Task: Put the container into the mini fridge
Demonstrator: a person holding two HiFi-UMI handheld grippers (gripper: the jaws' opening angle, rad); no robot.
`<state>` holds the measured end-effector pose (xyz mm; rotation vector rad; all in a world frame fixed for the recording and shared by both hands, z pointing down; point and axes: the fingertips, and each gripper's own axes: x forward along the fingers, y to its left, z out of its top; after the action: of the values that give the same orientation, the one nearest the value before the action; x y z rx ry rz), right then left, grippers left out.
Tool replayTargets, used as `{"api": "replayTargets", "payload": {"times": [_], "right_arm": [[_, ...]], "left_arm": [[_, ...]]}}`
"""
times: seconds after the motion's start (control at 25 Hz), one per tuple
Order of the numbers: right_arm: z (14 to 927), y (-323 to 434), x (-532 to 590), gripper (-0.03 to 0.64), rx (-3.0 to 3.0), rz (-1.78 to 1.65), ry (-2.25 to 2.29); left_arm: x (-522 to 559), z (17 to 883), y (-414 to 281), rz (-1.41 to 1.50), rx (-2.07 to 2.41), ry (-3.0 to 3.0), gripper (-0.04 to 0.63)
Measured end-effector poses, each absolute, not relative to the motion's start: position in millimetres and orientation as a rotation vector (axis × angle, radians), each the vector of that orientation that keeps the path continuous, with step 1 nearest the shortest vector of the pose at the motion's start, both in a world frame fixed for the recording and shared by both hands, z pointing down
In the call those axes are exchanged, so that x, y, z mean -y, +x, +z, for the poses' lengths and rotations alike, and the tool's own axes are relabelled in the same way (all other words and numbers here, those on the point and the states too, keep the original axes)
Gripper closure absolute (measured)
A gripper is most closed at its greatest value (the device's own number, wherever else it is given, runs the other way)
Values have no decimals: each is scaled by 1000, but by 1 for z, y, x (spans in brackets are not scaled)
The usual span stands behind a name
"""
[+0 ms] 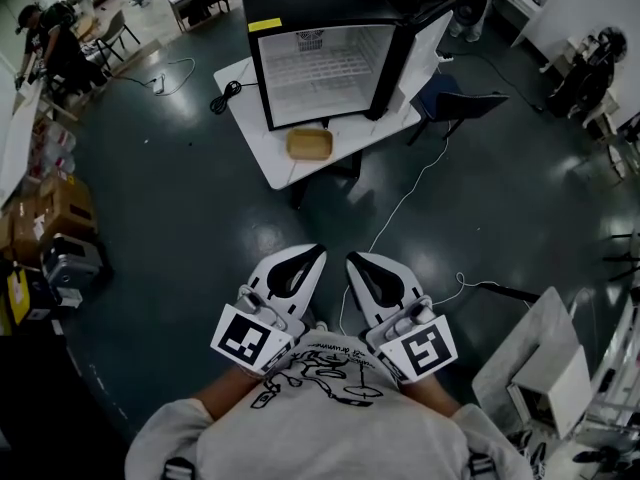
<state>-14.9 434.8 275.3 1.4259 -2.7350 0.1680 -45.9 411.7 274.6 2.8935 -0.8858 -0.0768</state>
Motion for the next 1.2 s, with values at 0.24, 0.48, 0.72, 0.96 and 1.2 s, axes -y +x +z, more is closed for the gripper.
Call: {"api": "replayTargets", "payload": {"times": [0.24, 0.48, 0.72, 0.96, 1.2], "right_arm": [[273, -21, -395, 588, 2736, 173, 1433], [274, -34, -353, 589, 2730, 190, 1432], [275, -51, -315, 589, 2721, 189, 1427], [279, -67, -285, 589, 2706, 171, 1428], [277, -81, -265, 589, 2695, 152, 1440]], "left_arm": [[-373, 272, -50, -81, 862, 2902, 578], [-330, 271, -63, -83, 861, 2897, 578], [-294, 272, -78, -87, 851, 2897, 578], [-264, 277, -93, -99, 836, 2895, 578], [-242, 277, -106, -110, 826, 2904, 578]]}}
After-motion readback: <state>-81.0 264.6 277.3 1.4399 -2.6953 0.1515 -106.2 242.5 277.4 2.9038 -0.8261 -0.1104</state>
